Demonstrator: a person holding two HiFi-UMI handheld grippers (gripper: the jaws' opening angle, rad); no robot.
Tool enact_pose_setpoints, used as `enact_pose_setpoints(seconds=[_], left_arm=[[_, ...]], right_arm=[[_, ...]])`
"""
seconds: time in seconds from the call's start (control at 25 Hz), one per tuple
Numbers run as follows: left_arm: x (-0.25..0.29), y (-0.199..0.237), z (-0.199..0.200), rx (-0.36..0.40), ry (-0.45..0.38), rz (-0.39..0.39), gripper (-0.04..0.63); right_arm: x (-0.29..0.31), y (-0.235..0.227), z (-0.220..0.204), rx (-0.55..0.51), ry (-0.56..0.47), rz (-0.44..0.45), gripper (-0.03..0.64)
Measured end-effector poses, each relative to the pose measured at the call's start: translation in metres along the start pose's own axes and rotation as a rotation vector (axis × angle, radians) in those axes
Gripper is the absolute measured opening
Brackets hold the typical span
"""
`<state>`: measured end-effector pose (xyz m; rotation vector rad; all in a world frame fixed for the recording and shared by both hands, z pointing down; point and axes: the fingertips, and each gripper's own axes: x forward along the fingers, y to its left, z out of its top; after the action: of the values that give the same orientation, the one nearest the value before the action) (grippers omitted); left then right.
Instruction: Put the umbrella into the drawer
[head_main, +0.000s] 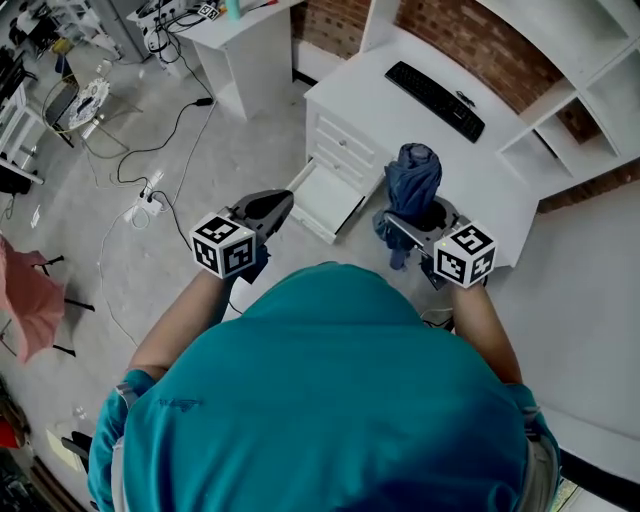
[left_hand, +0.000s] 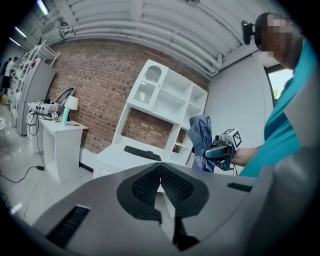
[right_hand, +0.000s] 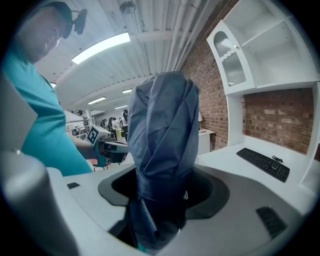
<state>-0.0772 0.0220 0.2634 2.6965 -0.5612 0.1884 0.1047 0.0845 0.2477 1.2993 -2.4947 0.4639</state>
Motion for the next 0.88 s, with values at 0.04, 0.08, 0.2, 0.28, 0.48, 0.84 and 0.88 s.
enact_pose_setpoints(seconds=[0.04, 0.08, 0.2, 0.28, 0.48, 0.84, 0.88], left_arm=[[0.002, 0.008, 0.003, -0.001, 0.001, -0.004, 0.015], [0.005, 0.016, 0.006, -0.003, 0.002, -0.007, 0.015], [0.014, 0.036, 0.011, -0.010, 0.004, -0.006, 0.015], [0.022, 0.046, 0.013, -0.020, 0.009, 0.004, 0.015], [0.053, 0.057, 0.013, -0.036, 0.031, 0.051, 0.015], [0.136, 0.051, 0.026, -0.063, 0.003, 0.204, 0.015], [0.144, 0.051, 0.026, -0.070, -0.002, 0.213, 0.015]], right_arm=[[0.008, -0.003, 0.004, -0.002, 0.006, 0.000, 0.278], [0.015, -0.007, 0.007, -0.003, 0.012, 0.000, 0.278], [0.034, -0.021, 0.017, -0.004, 0.019, 0.008, 0.278], [0.043, -0.030, 0.022, -0.005, 0.023, 0.021, 0.278], [0.054, -0.064, 0.027, -0.016, 0.033, 0.078, 0.278], [0.054, -0.151, 0.025, -0.048, 0.055, 0.244, 0.278], [0.056, -0.158, 0.024, -0.055, 0.059, 0.256, 0.278]])
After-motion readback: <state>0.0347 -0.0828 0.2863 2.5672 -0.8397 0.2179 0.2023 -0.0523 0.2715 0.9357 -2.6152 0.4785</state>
